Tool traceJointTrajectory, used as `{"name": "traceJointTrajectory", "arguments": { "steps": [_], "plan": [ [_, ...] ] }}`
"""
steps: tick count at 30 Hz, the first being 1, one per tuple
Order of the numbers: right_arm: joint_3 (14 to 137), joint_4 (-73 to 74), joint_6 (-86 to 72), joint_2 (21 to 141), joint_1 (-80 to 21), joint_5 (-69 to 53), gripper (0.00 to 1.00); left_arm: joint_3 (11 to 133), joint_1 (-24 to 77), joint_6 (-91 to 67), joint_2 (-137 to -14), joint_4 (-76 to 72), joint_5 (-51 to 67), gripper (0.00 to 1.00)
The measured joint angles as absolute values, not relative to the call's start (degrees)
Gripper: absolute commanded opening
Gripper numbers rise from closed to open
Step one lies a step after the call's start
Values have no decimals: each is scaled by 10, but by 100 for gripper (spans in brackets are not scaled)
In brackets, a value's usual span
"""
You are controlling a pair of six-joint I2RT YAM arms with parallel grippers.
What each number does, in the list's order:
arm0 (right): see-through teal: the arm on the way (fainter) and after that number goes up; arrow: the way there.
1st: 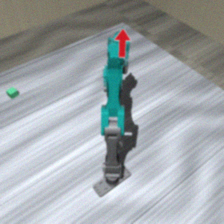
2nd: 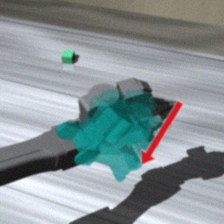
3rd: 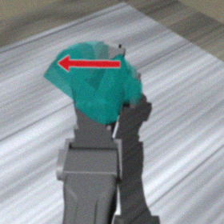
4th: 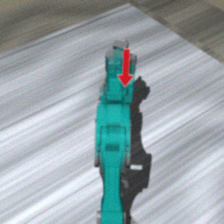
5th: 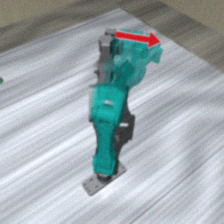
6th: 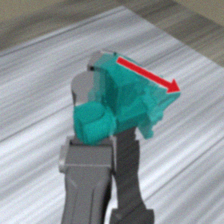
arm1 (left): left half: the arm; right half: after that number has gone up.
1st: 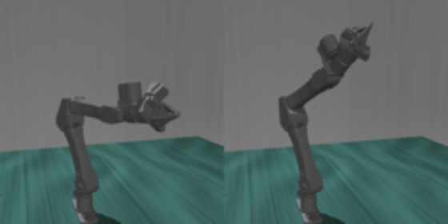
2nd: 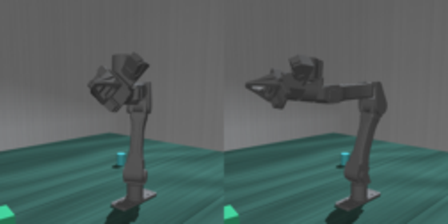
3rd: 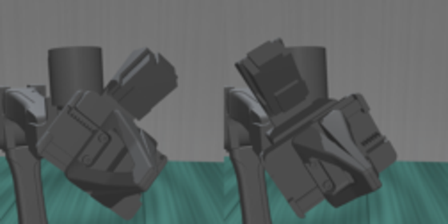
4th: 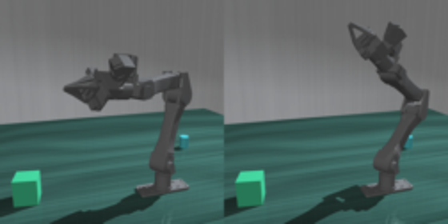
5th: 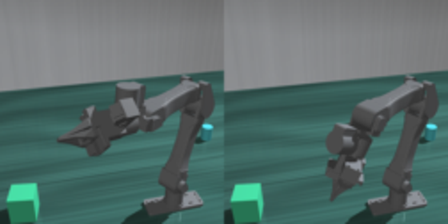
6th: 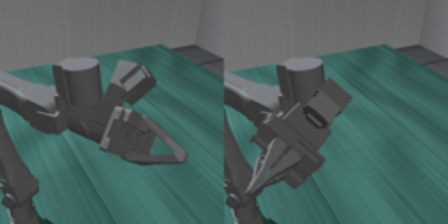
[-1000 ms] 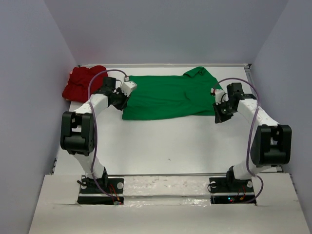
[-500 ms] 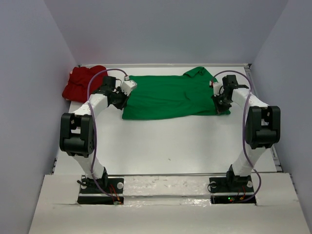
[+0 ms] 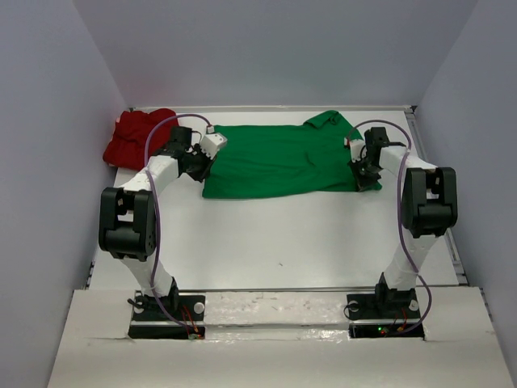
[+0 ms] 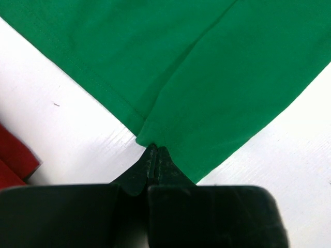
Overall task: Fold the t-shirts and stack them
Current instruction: Fold the flattened tshirt in 1/3 of the way
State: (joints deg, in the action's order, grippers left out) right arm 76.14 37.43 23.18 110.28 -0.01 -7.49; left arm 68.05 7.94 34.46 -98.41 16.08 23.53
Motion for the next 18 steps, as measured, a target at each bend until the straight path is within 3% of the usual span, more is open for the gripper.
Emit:
{"name": "traceJointTrajectory", "arguments": {
  "steps": [18],
  "plan": [
    [777, 369, 251, 1103, 0, -97, 0, 681, 93, 344, -984, 162, 235, 0]
  ]
}}
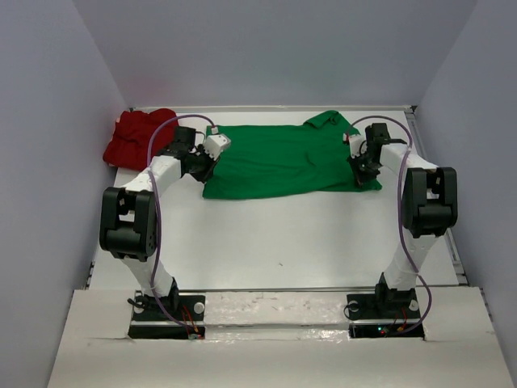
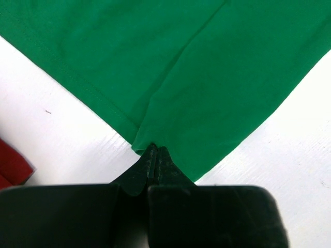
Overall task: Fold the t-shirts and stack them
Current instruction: Fold the flattened tshirt in 1/3 of the way
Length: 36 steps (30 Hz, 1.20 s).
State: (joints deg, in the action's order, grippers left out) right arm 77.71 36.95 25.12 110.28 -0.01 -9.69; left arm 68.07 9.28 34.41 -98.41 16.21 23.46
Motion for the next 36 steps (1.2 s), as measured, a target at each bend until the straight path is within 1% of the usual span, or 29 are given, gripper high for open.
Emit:
{"name": "traceJointTrajectory", "arguments": {
  "steps": [8, 24, 36],
  "plan": [
    [798, 371, 254, 1103, 0, -105, 0, 681, 94, 344, -984, 166, 233, 0],
    [797, 366, 257, 1129, 0, -105, 0, 681, 96, 344, -984, 166, 228, 0],
    [761, 320, 266, 1112, 0, -94, 0, 683, 96, 338, -981, 159, 189, 0]
  ]
}}
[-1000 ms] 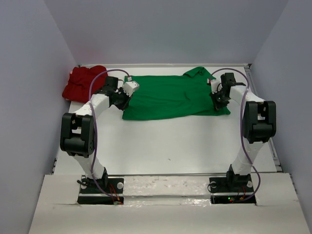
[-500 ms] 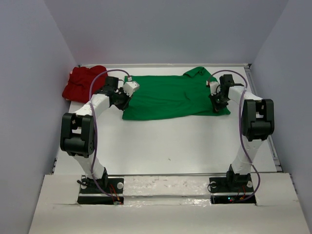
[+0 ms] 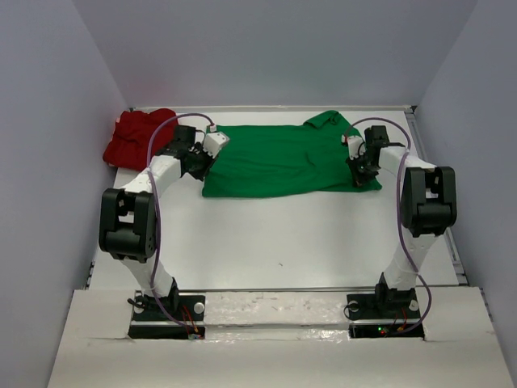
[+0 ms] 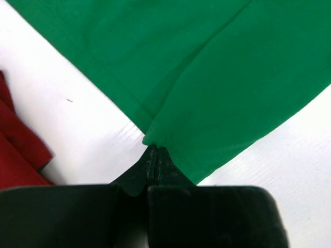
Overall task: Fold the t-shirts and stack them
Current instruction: Fold the flattened tshirt in 1/3 of the way
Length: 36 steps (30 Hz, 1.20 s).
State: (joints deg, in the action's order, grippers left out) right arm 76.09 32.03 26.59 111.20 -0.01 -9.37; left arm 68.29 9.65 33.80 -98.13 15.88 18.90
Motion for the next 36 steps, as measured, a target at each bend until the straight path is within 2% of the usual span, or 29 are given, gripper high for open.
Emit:
{"name": "traceJointTrajectory", "arguments": {
  "steps": [11, 36],
  "plan": [
    [758, 317, 270, 1110, 0, -85, 0, 724, 97, 338, -965, 143, 138, 0],
    [740, 299, 278, 1100, 0, -80, 0, 725, 132, 347, -970, 75, 50, 0]
  ]
}}
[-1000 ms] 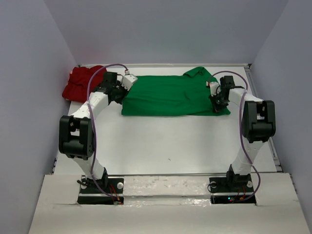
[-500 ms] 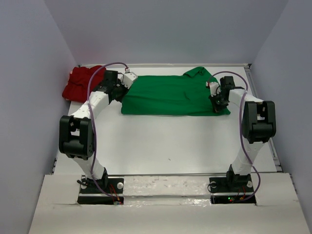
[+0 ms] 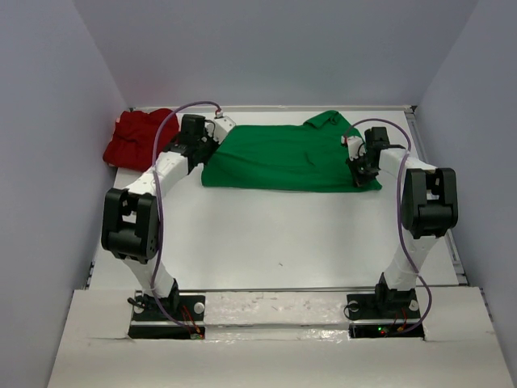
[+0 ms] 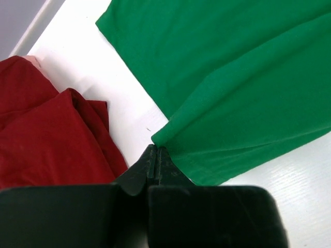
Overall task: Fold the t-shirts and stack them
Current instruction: Fold the flattened tshirt in 1/3 of the way
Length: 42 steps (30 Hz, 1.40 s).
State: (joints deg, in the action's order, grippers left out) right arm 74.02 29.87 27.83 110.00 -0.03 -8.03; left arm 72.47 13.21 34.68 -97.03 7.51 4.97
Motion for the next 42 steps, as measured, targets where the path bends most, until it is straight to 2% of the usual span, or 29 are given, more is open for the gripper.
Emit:
{"name": "traceJointTrajectory", "arguments": {
  "steps": [22, 37, 40, 42],
  "plan": [
    [740, 299, 283, 1100, -1, -77, 0, 780, 173, 358, -1124, 135, -105, 0],
    [741, 300, 288, 1100, -1, -74, 0, 788, 190, 364, -1136, 212, -116, 0],
    [743, 302, 288, 1102, -1, -73, 0, 788, 192, 366, -1136, 226, -116, 5],
    [746, 305, 290, 1103, -1, -72, 0, 788, 195, 369, -1136, 234, -117, 15]
  ]
}}
